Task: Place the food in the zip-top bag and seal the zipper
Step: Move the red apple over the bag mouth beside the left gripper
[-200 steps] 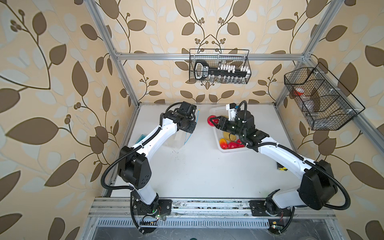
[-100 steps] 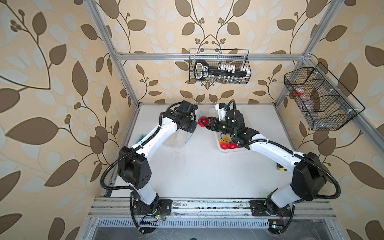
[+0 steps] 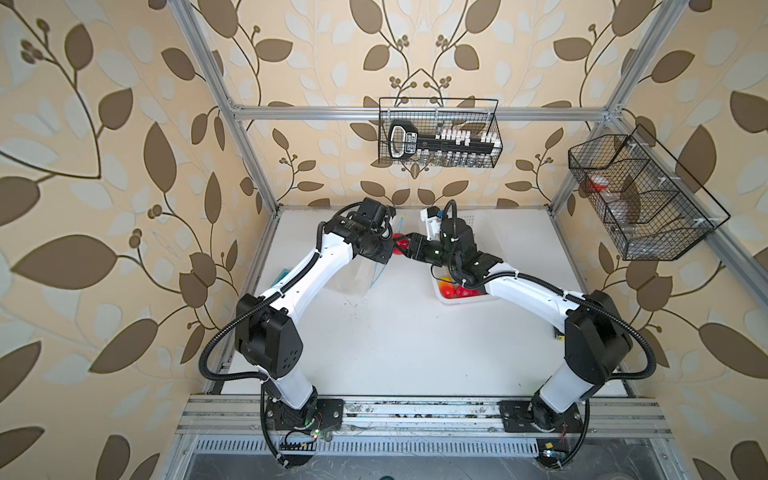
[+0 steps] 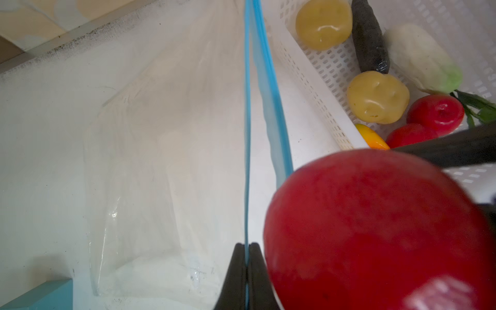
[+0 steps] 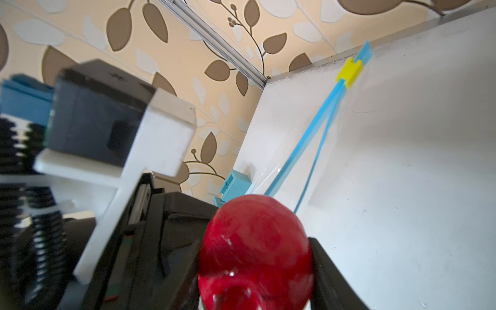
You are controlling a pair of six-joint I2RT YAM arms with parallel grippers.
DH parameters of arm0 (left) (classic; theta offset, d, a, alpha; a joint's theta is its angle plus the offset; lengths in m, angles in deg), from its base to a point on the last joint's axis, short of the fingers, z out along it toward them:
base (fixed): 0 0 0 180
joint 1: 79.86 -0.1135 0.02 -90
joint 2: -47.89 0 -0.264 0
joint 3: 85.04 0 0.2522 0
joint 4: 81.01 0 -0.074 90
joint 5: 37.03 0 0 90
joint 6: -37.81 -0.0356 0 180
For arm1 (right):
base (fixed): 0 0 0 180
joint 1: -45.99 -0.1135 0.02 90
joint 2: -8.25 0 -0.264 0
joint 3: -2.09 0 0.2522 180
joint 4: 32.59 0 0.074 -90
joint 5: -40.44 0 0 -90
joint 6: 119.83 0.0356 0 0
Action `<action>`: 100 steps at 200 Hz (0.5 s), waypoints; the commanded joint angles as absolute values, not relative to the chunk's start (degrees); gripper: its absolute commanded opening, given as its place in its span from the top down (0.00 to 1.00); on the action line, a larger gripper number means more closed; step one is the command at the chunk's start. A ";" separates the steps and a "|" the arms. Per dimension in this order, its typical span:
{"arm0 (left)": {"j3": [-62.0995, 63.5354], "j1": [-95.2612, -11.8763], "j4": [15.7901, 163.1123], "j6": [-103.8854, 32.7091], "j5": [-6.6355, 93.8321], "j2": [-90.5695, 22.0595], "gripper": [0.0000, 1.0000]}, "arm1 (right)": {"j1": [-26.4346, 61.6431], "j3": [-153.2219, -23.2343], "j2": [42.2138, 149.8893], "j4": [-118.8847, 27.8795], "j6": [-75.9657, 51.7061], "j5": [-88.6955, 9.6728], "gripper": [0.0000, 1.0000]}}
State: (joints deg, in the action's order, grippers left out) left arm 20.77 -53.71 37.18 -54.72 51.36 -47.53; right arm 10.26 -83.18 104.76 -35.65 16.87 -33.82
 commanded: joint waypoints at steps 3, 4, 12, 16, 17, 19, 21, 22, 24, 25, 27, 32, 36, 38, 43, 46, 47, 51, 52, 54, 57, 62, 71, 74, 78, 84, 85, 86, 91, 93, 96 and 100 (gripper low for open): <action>23.05 -54.19 36.54 -53.88 49.31 -45.72 1.00 | 9.66 -85.39 106.11 -33.26 18.49 -32.51 0.70; 23.08 -54.19 36.54 -53.83 49.30 -45.72 1.00 | 9.67 -85.40 106.13 -33.26 18.45 -32.56 0.70; 23.32 -54.24 36.46 -53.83 49.28 -45.72 1.00 | 9.61 -85.50 106.33 -33.34 18.58 -32.75 0.70; 23.37 -54.20 36.38 -53.75 49.22 -45.69 1.00 | 9.51 -85.57 106.44 -33.43 18.59 -32.82 0.70; 23.37 -54.20 36.37 -53.76 49.20 -45.70 1.00 | 9.55 -85.58 106.48 -33.47 18.59 -32.84 0.70; 23.44 -54.19 36.30 -53.71 49.24 -45.65 1.00 | 9.52 -85.63 106.50 -33.51 18.57 -32.86 0.70; 23.55 -54.19 36.28 -53.74 49.20 -45.63 1.00 | 9.52 -85.67 106.62 -33.61 18.59 -32.89 0.70; 23.59 -54.19 36.28 -53.71 49.20 -45.63 1.00 | 9.51 -85.63 106.65 -33.65 18.60 -32.96 0.70; 23.67 -54.19 36.21 -53.69 49.24 -45.63 1.00 | 9.40 -85.64 106.68 -33.71 18.51 -33.02 0.70; 23.70 -54.19 36.20 -53.65 49.26 -45.63 1.00 | 9.41 -85.66 106.73 -33.79 18.51 -33.03 0.70; 23.72 -54.19 36.19 -53.70 49.21 -45.63 1.00 | 9.38 -85.74 106.83 -33.90 18.44 -33.10 0.70; 23.94 -54.22 36.12 -53.76 49.19 -45.63 1.00 | 9.33 -85.74 107.01 -34.19 18.60 -33.24 0.70; 24.05 -54.20 36.15 -53.75 49.27 -45.63 1.00 | 9.31 -85.73 107.19 -34.49 18.47 -33.42 0.71; 24.09 -54.19 36.11 -53.77 49.28 -45.56 1.00 | 9.27 -85.71 107.19 -34.62 18.50 -33.58 0.71; 24.24 -54.19 36.02 -53.78 49.28 -45.54 1.00 | 9.13 -85.60 107.41 -35.02 18.55 -34.05 0.71; 24.44 -54.19 35.94 -53.73 49.25 -45.56 1.00 | 9.10 -85.52 107.47 -35.21 18.58 -34.21 0.71; 24.43 -54.19 35.89 -53.75 49.22 -45.55 1.00 | 9.09 -85.47 107.52 -35.25 18.59 -34.24 0.71; 24.62 -54.19 35.72 -53.75 49.21 -45.61 1.00 | 9.09 -85.34 107.70 -35.36 18.66 -34.33 0.71; 24.66 -54.19 35.69 -53.72 49.20 -45.62 1.00 | 9.08 -85.29 107.72 -35.36 18.67 -34.30 0.71; 24.82 -54.19 35.62 -53.70 49.19 -45.63 1.00 | 9.03 -85.16 107.80 -35.37 18.68 -34.28 0.71; 24.87 -54.19 35.58 -53.76 49.23 -45.58 1.00 | 9.06 -85.09 107.93 -35.32 18.69 -34.27 0.72; 25.06 -54.19 35.56 -53.66 49.35 -45.59 1.00 | 8.97 -84.86 108.02 -35.36 18.69 -34.31 0.72; 25.13 -54.19 35.57 -53.56 49.70 -45.41 1.00 | 8.89 -84.33 108.18 -35.29 18.78 -34.49 0.72; 25.25 -54.19 35.57 -53.54 49.76 -45.37 1.00 | 8.85 -84.14 108.19 -35.17 18.87 -34.50 0.72; 25.23 -54.20 35.62 -53.48 49.87 -45.36 1.00 | 8.82 -83.87 108.23 -34.98 18.91 -34.47 0.72; 25.34 -54.19 35.57 -53.45 50.06 -45.29 1.00 | 8.79 -83.52 108.19 -34.72 19.03 -34.53 0.72; 25.37 -54.19 35.57 -53.44 50.06 -45.28 1.00 | 8.76 -83.50 108.18 -34.69 19.03 -34.53 0.72; 25.38 -54.19 35.57 -53.43 50.11 -45.28 1.00 | 8.78 -83.40 108.18 -34.68 19.08 -34.53 0.72; 25.40 -54.21 35.57 -53.43 50.23 -45.28 1.00 | 8.80 -83.12 108.18 -34.52 19.11 -34.60 0.72; 25.40 -54.20 35.57 -53.47 50.31 -45.28 1.00 | 8.83 -83.06 108.18 -34.49 19.17 -34.62 0.72; 25.40 -54.19 35.57 -53.47 50.46 -45.34 1.00 | 8.81 -83.04 108.18 -34.41 19.16 -34.63 0.72; 25.47 -54.19 35.57 -53.45 50.65 -45.37 1.00 | 8.80 -83.04 108.10 -34.32 19.18 -34.71 0.72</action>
